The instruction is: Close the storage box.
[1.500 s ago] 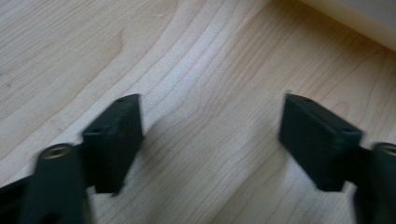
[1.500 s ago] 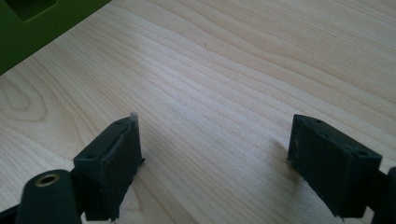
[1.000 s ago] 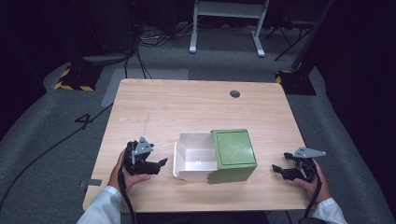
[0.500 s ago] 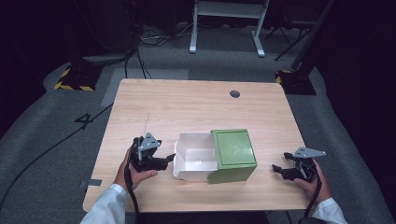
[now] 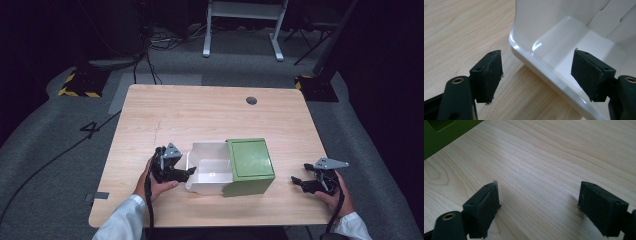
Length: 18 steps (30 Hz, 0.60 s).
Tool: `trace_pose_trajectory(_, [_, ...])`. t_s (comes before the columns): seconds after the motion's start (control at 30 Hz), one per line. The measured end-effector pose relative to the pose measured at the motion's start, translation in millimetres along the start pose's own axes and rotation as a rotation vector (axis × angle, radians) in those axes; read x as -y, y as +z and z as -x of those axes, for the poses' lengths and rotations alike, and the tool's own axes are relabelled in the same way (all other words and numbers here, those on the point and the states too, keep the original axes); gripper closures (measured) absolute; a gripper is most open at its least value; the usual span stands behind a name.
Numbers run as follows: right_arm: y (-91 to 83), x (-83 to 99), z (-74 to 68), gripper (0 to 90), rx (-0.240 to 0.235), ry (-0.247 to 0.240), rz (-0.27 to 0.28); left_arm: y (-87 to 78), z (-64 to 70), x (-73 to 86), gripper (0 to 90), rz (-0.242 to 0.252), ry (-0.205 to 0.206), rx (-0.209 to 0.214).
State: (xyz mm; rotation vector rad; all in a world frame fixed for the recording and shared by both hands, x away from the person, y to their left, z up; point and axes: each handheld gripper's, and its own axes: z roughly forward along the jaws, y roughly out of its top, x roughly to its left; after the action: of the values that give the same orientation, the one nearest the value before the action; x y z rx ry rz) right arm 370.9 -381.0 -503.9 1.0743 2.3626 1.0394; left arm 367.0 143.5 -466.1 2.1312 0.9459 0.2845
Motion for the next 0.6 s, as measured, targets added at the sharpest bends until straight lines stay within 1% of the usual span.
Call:
trace_pose_trajectory(0.07, [0.0,0.0,0.0,17.1,0.0,-0.001,0.0,4.6,-1.3,3.1,26.4,-0.013,-0.024,0.021])
trace_pose_trajectory(0.1, [0.0,0.0,0.0,17.1,0.0,0.0,0.0,6.7,-1.9,4.2,27.3,-0.017,-0.025,0.033])
trace_pose_trajectory(0.13, [0.0,0.0,0.0,17.1,0.0,0.0,0.001,8.1,-1.4,4.6,27.8,-0.021,-0.028,0.035])
trace_pose_trajectory(0.17, [0.0,0.0,0.0,17.1,0.0,-0.001,0.0,10.4,-0.3,4.6,30.6,-0.029,-0.021,0.04])
trace_pose_trajectory(0.2, [0.0,0.0,0.0,17.1,0.0,-0.001,0.0,11.9,0.7,4.3,34.7,-0.039,-0.004,0.031])
trace_pose_trajectory(0.27, [0.0,0.0,0.0,17.1,0.0,-0.001,0.0,15.2,2.9,4.7,37.8,-0.048,-0.002,0.025])
trace_pose_trajectory(0.3, [0.0,0.0,0.0,17.1,0.0,-0.001,0.0,16.1,3.4,4.6,39.0,-0.049,-0.006,0.022])
trace_pose_trajectory(0.4, [0.0,0.0,0.0,17.1,0.0,0.0,0.0,17.7,4.7,3.3,43.1,-0.039,-0.037,0.002])
trace_pose_trajectory(0.5, [0.0,0.0,0.0,17.1,0.0,0.0,0.0,20.6,7.0,0.4,45.6,-0.037,-0.044,-0.012])
trace_pose_trajectory(0.57, [0.0,0.0,0.0,17.1,0.0,0.0,0.0,23.5,11.0,-1.9,46.4,-0.046,-0.053,-0.03])
trace_pose_trajectory(0.6, [0.0,0.0,0.0,17.1,0.0,0.0,0.0,24.8,12.7,-3.0,46.3,-0.048,-0.052,-0.027])
